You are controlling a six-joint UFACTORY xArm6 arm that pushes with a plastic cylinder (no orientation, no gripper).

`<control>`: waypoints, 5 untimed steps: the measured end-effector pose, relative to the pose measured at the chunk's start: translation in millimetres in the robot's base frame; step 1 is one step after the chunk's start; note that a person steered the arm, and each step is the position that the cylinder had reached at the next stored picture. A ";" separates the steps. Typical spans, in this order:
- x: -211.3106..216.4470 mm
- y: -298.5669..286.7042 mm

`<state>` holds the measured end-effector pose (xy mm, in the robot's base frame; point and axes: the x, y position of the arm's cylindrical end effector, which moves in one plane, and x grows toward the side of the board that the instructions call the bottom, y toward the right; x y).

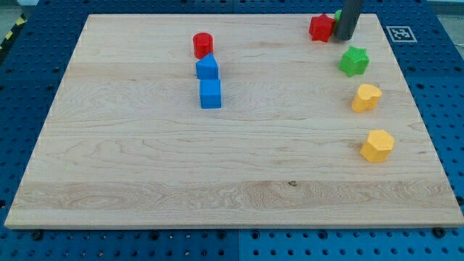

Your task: Nudge the red star along with green circle up a bit

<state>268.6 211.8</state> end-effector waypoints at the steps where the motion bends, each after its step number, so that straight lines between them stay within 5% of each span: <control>1: 31.8 -9.6; 2: 24.2 -51.7; 5: -15.4 -48.5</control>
